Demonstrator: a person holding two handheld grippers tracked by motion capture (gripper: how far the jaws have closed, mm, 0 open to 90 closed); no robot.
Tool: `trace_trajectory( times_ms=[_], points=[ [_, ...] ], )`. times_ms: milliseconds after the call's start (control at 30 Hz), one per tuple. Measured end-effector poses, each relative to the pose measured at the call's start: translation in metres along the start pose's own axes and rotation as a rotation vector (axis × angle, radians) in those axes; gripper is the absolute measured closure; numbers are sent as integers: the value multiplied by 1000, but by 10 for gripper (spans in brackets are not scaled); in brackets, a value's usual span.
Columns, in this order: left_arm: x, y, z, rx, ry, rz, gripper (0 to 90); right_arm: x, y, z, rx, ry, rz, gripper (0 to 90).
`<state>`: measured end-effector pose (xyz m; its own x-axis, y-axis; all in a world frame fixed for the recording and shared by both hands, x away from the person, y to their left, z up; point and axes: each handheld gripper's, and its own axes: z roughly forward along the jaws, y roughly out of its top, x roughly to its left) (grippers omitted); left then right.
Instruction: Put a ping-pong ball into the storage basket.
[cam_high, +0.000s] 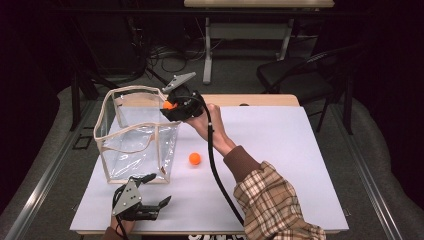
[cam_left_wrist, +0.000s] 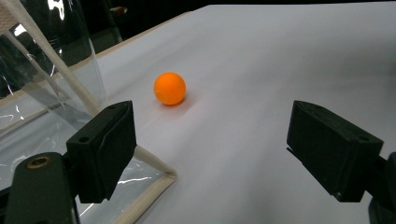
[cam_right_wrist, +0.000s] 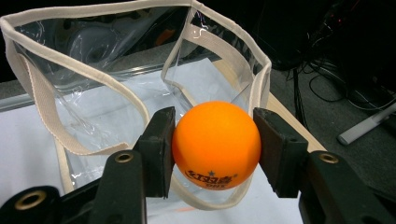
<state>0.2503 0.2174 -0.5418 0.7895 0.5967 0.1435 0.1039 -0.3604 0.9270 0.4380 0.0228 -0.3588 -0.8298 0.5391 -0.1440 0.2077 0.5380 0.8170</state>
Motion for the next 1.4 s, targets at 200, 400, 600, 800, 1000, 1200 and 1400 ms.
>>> trace_trajectory(
  times_ms=[200,400,600,800,1000,1200,1400],
  points=[
    [0,0,0,-1,-1,0,158,1,2,6,0,6,2,508],
    [0,0,0,-1,-1,0,158,2,3,11,-3,8,7,507],
    [0,0,0,-2,-1,-1,158,3,4,15,-8,12,10,507],
    [0,0,0,-1,-2,-1,158,3,5,20,-13,14,17,507],
    [0,0,0,-2,-2,-2,158,4,6,26,-13,19,24,507],
    [0,0,0,-4,-1,-2,158,6,6,31,-5,24,21,507],
    [0,0,0,-5,-1,-1,158,6,7,36,-2,30,33,507]
  ],
)
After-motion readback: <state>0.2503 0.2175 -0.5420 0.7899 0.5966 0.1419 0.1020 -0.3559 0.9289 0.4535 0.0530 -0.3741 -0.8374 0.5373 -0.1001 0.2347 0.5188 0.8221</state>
